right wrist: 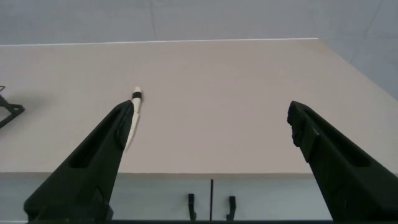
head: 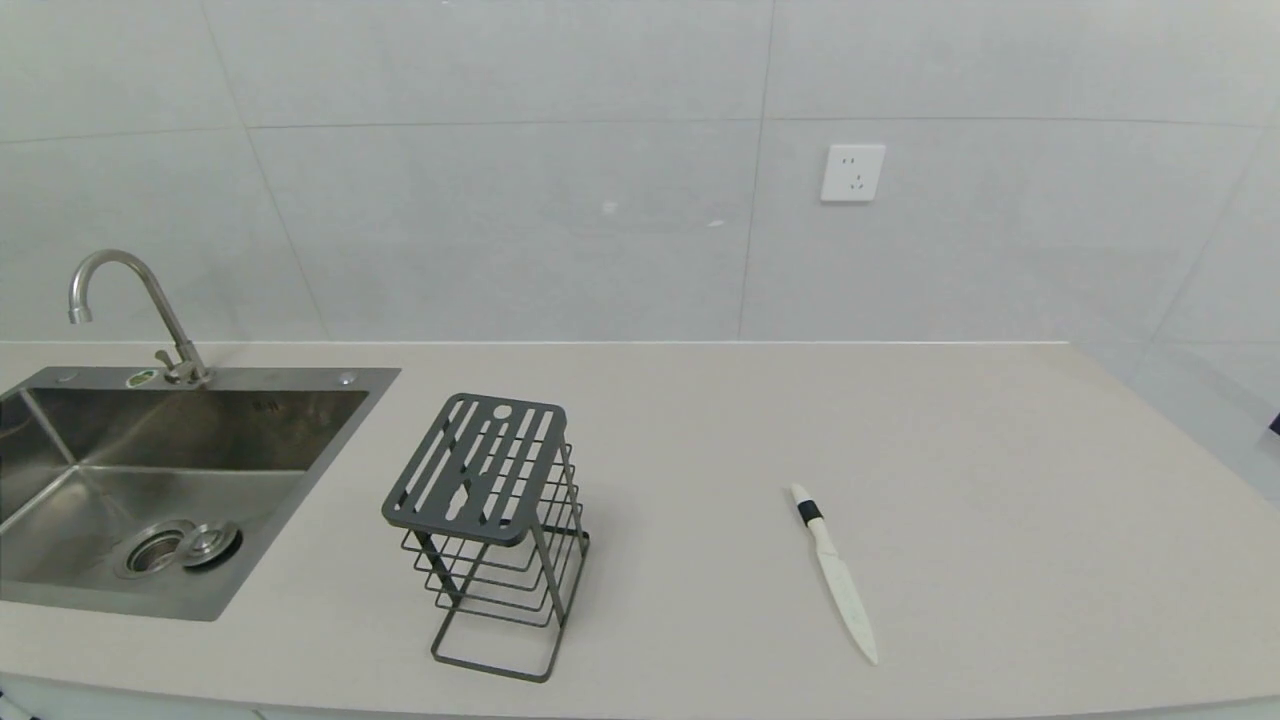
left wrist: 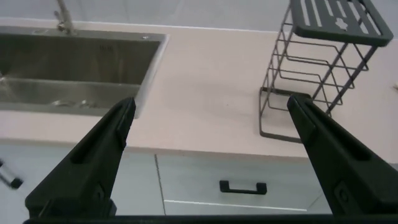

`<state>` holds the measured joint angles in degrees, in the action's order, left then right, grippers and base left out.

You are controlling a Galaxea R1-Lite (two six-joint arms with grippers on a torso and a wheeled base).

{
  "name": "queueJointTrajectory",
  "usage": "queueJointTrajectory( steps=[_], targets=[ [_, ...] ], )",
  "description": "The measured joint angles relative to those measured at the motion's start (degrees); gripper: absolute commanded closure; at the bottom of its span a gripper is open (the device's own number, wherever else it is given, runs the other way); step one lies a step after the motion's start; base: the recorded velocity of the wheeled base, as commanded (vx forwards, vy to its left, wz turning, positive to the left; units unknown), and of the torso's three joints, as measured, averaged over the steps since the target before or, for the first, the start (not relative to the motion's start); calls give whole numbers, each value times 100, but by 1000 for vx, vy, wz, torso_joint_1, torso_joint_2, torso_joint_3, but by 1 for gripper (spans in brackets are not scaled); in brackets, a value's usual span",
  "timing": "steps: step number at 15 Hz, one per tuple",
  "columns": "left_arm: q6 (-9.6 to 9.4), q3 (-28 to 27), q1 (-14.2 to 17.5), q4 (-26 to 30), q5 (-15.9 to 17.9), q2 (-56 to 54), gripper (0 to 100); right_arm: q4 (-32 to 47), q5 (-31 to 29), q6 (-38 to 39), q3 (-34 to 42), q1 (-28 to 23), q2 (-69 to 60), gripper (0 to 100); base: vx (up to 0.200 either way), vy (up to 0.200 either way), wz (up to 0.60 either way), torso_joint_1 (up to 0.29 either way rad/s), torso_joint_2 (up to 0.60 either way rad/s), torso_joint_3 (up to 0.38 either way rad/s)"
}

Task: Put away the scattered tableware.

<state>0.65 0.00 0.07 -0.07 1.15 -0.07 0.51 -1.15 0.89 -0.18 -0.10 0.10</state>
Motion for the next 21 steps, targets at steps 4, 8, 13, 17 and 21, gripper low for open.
queueJointTrajectory(
  steps=[4, 8, 13, 17, 21],
  targets=[
    [-129, 0, 0, 2, 22, 0, 0, -9, 2, -7, 2, 0, 0, 0, 0, 0, 0, 0, 0, 0],
    [-119, 0, 0, 0, 27, 0, 0, -18, 4, -2, 2, 0, 0, 0, 0, 0, 0, 0, 0, 0],
    [-44, 0, -5, -4, 11, 0, 0, -24, 33, -18, 0, 0, 0, 0, 0, 0, 0, 0, 0, 0],
    [-62, 0, 0, 0, 9, 0, 0, -839, 146, 9, -667, 10, 323, 0, 0, 0, 0, 0, 0, 0],
    [-65, 0, -5, 0, 16, 0, 0, -707, 1100, -13, -1271, 224, 1446, 0, 0, 0, 0, 0, 0, 0]
  ],
)
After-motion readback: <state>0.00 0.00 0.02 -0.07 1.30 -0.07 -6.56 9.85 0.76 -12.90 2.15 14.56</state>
